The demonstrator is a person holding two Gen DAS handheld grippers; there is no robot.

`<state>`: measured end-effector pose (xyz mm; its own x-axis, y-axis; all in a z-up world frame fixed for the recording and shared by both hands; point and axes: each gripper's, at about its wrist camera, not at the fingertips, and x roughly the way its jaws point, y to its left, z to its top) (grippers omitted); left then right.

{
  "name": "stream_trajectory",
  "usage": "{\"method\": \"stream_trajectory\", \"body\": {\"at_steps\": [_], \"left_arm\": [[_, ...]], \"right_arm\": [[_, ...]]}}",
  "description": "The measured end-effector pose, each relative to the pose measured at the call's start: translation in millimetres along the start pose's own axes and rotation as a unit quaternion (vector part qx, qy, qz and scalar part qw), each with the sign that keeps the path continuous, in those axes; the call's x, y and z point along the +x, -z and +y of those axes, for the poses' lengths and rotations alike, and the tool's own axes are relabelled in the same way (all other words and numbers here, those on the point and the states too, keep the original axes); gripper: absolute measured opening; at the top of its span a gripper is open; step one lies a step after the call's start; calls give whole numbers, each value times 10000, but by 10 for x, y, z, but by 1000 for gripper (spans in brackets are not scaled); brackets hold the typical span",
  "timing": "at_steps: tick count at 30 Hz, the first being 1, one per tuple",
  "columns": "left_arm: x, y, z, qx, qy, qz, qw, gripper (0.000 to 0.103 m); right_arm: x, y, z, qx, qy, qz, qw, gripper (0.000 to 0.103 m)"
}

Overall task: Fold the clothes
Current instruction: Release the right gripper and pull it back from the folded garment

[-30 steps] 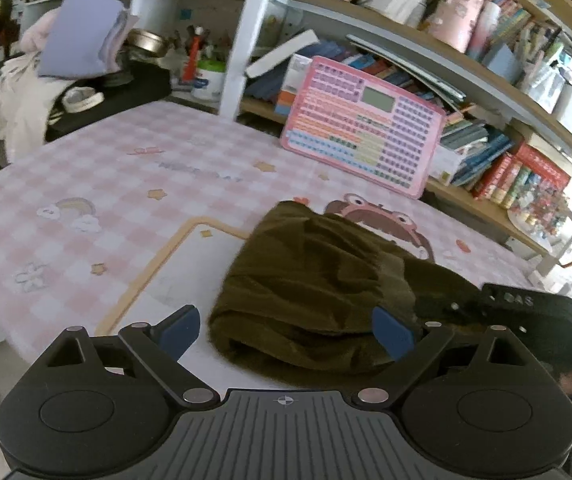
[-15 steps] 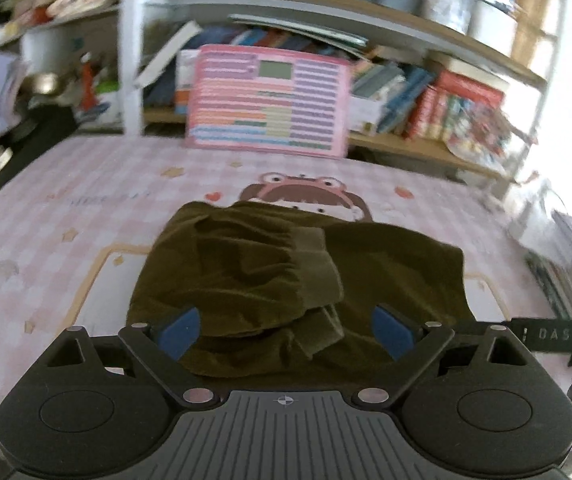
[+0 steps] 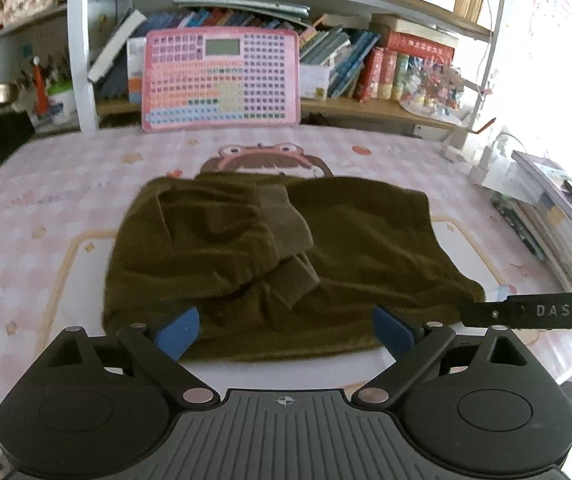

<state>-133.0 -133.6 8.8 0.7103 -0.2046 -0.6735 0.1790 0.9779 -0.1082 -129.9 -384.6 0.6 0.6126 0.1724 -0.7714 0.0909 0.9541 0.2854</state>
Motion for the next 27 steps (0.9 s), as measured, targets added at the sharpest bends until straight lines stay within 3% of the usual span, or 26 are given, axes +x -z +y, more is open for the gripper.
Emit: {"method": "stream_trajectory", "body": {"at_steps": [5,10,14,19,23,27], "left_arm": [[12,52,39,-150,54,98,9998,96],[15,45,55,-311,-82,154,9994,96],[46,11,16,-512,-88,205,9984,96],[146,-48,-175,-776,-268,258,9963,96],[198,-89,-405,-877,-540,243,9944,96],[259,-89,-623,-1023,-890,277,9904,96]], "right_arm": [[-44,72,-86,238,191,83,9995,69],[-34,32,-233,670,88,155,9976,69],[29,-70,-396,1135,-267,396,9924,67],[232,-274,-656,1763,-883,1068,9745,66],[364,-485,-789,1586,-1226,1381,9699,65],[535,-665,-905,1499,-1682,1738,9587,59]]}}
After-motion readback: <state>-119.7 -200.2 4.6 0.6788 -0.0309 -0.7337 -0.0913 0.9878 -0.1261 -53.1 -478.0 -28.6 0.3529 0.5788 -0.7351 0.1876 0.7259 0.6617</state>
